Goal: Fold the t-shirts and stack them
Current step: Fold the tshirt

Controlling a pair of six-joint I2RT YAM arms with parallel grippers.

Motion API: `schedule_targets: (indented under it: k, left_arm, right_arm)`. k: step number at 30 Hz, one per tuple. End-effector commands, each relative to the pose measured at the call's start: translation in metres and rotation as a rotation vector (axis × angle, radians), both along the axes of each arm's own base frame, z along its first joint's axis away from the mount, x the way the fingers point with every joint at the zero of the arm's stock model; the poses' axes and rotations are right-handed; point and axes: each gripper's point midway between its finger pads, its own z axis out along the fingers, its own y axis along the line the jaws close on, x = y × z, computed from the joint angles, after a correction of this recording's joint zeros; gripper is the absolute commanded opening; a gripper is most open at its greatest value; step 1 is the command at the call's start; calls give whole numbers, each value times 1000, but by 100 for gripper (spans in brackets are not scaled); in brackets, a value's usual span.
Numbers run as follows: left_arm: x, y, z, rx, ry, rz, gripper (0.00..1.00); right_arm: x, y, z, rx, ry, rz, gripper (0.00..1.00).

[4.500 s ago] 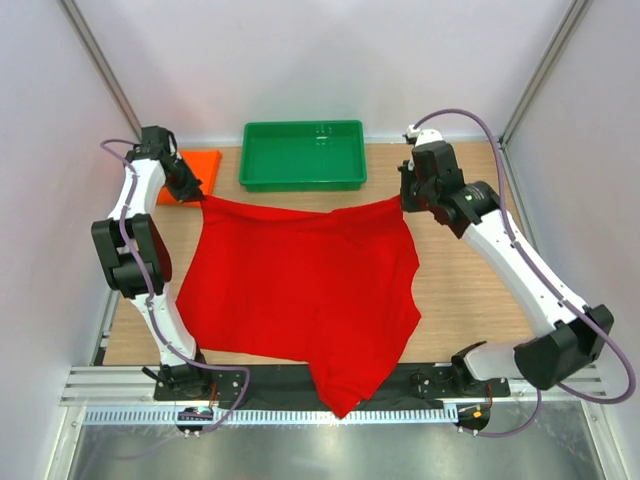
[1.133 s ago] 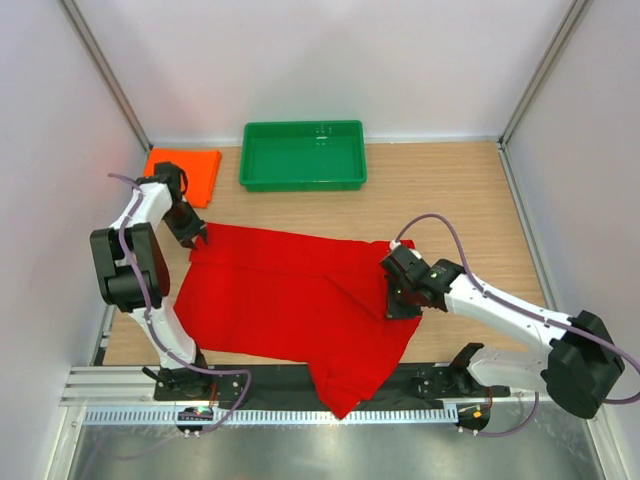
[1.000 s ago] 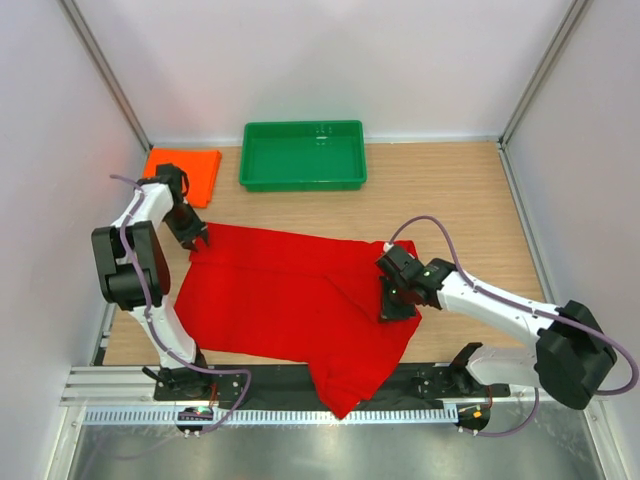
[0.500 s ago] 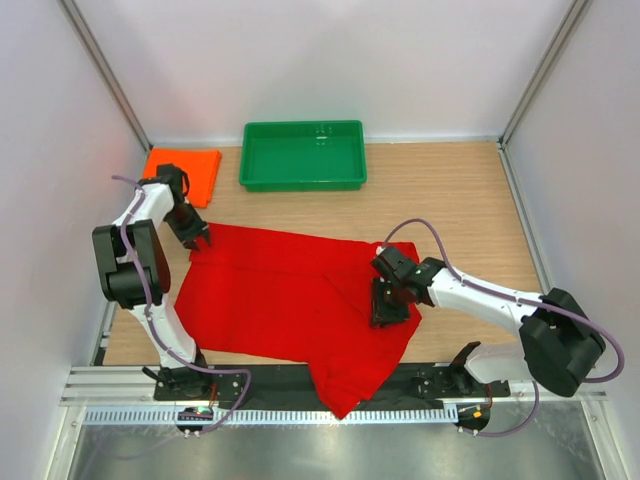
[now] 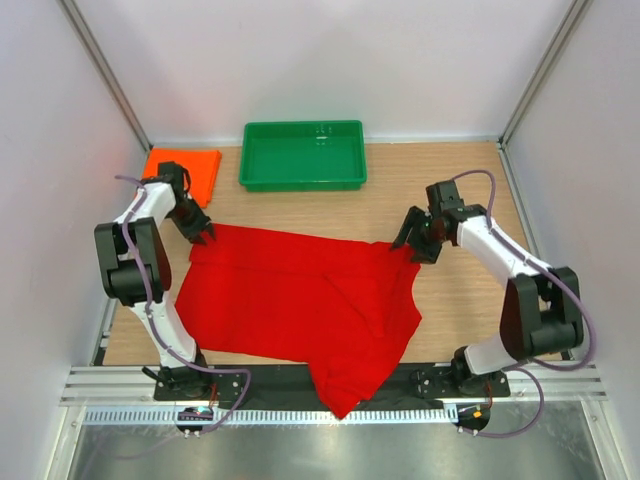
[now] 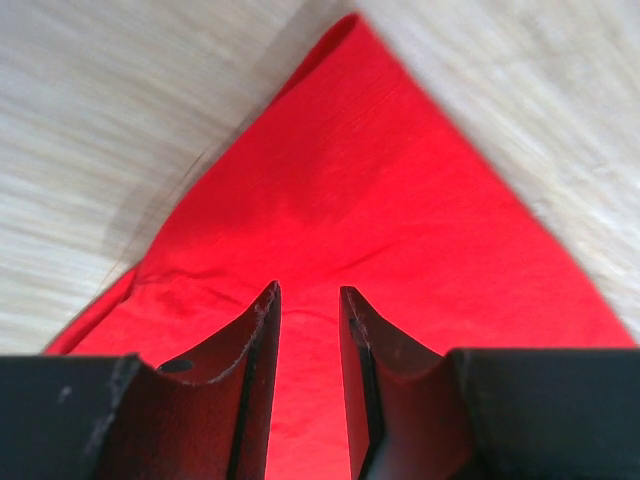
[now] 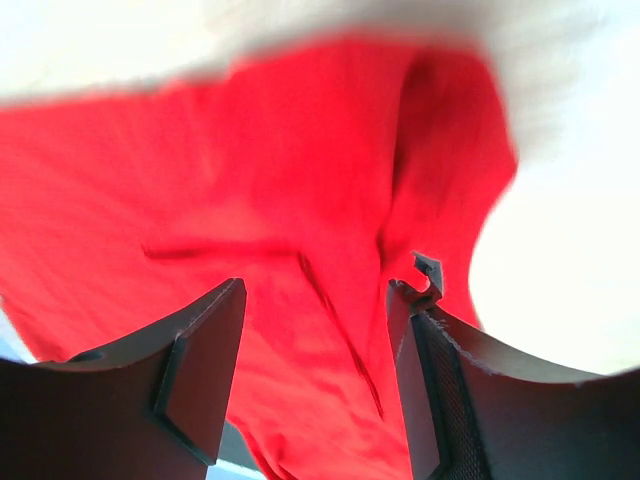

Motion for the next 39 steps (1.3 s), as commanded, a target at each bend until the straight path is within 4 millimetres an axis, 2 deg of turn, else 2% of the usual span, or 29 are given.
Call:
schedule_targets:
  k: [1,2,3,5,6,10,22,27,30,31,33,34,35,39]
  left_arm:
    - [36,-6,20,-32,-135,14,31]
    - [40,-6,20,-34,-139,21,31]
    - [47,-7,24,-45,-150,23,31]
    - [50,-8,14,-61,-126,37,31]
    - [52,-9,13,-67,-125,42,31]
    - [54,-11,2,-84,-110,49,31]
    - [52,-10,-18,-84,-57,38,31]
    - [51,-10,-25,-82,-37,40,31]
    - [50,-8,-30,-71,-23,44,31]
    - [48,-8,-33,-71,-11,44,31]
    - [47,-8,-36,-71,-4,48,31]
    - [47,-8,-39,-74,2,49,31]
    - [47,-8,-39,-73,4,50,31]
    - [48,-8,-43,-75,6,54,31]
  right_arm:
    - [38,-6,4,60,-21,-40,65]
    - [50,-10,9,96,-30,-62,65]
    - [55,-11,2,108,-8,-76,65]
    - [71,-12,4,102,-20,-76,64]
    - [73,-13,-6,96,13,-75,64]
    - [83,-16,-10,79,26,-90,62]
    - [76,-26,-36,60,80,-136,54]
    - [79,-36,-48,55,90,-163,48]
    - [80,-49,-56,32,92,-188,36]
    - [79,-53,-59,27,95,-197,26]
    - [81,-55,-61,17,88,-201,14]
    - [84,-65,-62,15,84,-225,8]
    - [86,-67,-62,8,79,-224,1]
    - [101,-70,-62,-6,46,-218,1]
